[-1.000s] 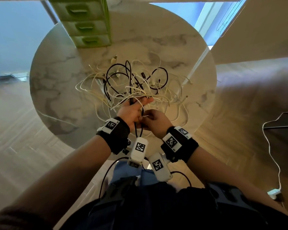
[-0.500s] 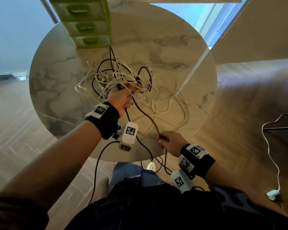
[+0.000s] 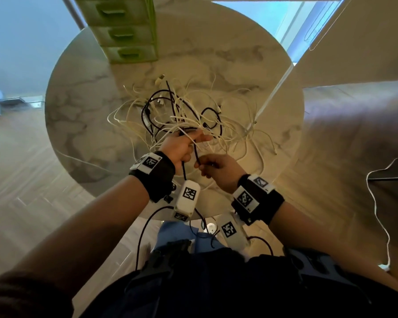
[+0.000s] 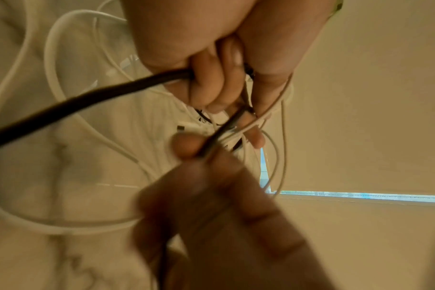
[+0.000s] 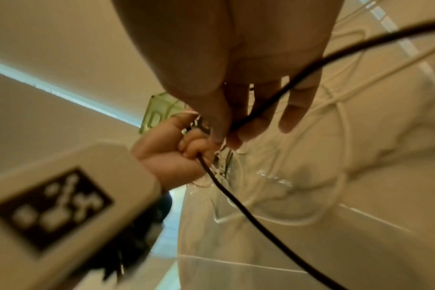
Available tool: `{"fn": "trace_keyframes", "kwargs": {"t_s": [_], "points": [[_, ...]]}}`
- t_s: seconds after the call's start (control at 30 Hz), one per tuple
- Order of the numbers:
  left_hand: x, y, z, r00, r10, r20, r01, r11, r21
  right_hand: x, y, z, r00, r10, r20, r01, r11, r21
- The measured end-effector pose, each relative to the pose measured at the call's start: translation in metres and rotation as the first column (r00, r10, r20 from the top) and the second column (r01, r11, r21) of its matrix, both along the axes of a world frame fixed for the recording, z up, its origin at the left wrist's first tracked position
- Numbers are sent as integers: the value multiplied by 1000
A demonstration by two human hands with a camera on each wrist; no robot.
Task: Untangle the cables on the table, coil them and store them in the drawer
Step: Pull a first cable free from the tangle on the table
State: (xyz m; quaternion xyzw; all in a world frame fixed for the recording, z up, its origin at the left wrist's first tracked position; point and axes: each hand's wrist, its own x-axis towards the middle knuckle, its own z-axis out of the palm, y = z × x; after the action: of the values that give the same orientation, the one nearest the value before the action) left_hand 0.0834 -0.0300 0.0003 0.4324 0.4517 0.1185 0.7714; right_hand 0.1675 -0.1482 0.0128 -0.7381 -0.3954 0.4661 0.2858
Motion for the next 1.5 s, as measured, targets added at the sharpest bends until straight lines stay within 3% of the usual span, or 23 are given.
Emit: {"fn": "trace_keyframes", "kwargs": {"t_s": [0.07, 0.17, 0.27, 0.37, 0.47, 0.57, 0.77, 0.97, 1.07, 1.17, 1.27, 1.4, 1.5], "points": [[1, 6, 2, 998, 31, 47, -31, 1000, 1, -10, -18, -9, 995, 96, 25, -93, 990, -110], [-1, 13, 5, 997, 10, 75, -11, 1000, 20, -14, -46, -28, 998, 59, -9, -59, 984, -169], [-5, 5, 4, 998, -59, 34, 56, 994, 90, -5, -48, -33, 995, 71, 66, -56, 978, -202], [-7, -11, -4, 991, -131, -14, 132, 982, 135, 0, -27, -22, 1000, 9, -15, -11, 994, -107], [-5, -20, -8, 992, -128, -15, 128, 987, 100, -1, -8, -9, 980, -144, -138, 147, 989, 12], [-2, -18, -4, 995, -99, 11, 98, 993, 59, -1, -8, -10, 975, -210, -70, 214, 974, 71], [-3, -6, -5, 999, 14, 46, -16, 999, 51, -11, -46, -30, 999, 23, 39, -19, 995, -95], [-3, -9, -8, 995, 76, 67, -78, 997, 28, -11, -60, -34, 992, 128, 21, -122, 975, -185], [-4, -7, -8, 993, 75, 87, -77, 997, 19, -12, -44, -21, 993, 99, 65, -92, 990, -104], [-7, -10, -8, 997, 32, 74, -35, 999, 30, -15, -22, -7, 986, -86, -142, 91, 995, 33], [-7, -6, -5, 998, 27, 55, -29, 999, 28, -17, -23, -10, 998, -64, -26, 66, 994, 92], [-7, -6, -7, 999, 3, 32, -6, 996, 92, -11, -43, -10, 1000, -16, -16, 19, 985, 174], [-2, -11, -8, 999, -9, 43, 5, 996, 86, -2, -48, -5, 997, 3, 77, -22, 967, 255]]}}
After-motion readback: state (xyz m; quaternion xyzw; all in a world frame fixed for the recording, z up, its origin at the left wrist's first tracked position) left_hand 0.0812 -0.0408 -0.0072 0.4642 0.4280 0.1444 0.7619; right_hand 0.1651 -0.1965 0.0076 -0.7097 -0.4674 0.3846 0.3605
